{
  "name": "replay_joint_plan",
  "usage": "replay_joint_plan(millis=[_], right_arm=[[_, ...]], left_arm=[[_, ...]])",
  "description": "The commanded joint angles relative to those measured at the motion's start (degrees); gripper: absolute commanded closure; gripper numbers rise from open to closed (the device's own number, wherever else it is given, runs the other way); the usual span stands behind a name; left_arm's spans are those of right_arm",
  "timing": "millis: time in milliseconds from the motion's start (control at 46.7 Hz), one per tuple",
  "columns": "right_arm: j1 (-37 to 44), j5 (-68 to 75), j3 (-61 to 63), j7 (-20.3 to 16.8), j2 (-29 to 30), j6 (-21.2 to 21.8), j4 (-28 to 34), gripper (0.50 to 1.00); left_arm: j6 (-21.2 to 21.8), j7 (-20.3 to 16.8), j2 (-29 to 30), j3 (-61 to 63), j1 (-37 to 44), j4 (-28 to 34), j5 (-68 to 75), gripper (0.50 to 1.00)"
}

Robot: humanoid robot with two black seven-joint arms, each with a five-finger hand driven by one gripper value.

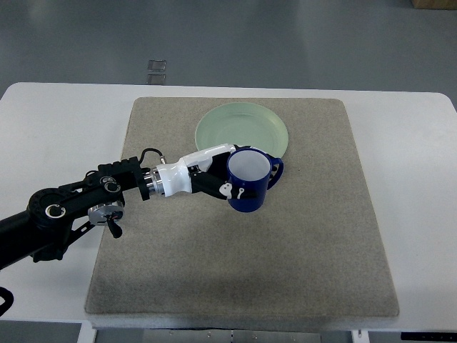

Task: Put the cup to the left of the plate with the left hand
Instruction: 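Lift the blue mug with the left hand past the plate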

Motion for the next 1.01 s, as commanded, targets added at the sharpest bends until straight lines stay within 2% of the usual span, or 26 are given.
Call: replay_joint_plan(millis=[0,343,707,857,985], right_arm=[[0.0,0.0,0.0,0.0,0.0,0.0,0.0,0.568],[0.0,0.0,0.0,0.0,0.0,0.0,0.0,0.568],[0.0,0.0,0.0,0.0,0.0,0.0,0.0,0.568],[0.0,0.0,0.0,0.0,0.0,0.0,0.0,0.568],[0.0,0.0,0.0,0.0,0.0,0.0,0.0,0.568]], left_arm=[[1.11,0.02,0.0,-2.83,-0.15,0.0,0.02,0.742],[5.15,0.02,0.96,-13.2,-0.51,0.88,0.2,0.739],[10.25,-0.51,3.95,-17.34,-1.12,11.24,-0.6,0.737],[9.82,-1.74,4.57,-18.39,-0.6,14.85,-0.77,0.735],[9.73,-3.06,4.48,-18.39,-0.07,15.21,-0.77,0.735]])
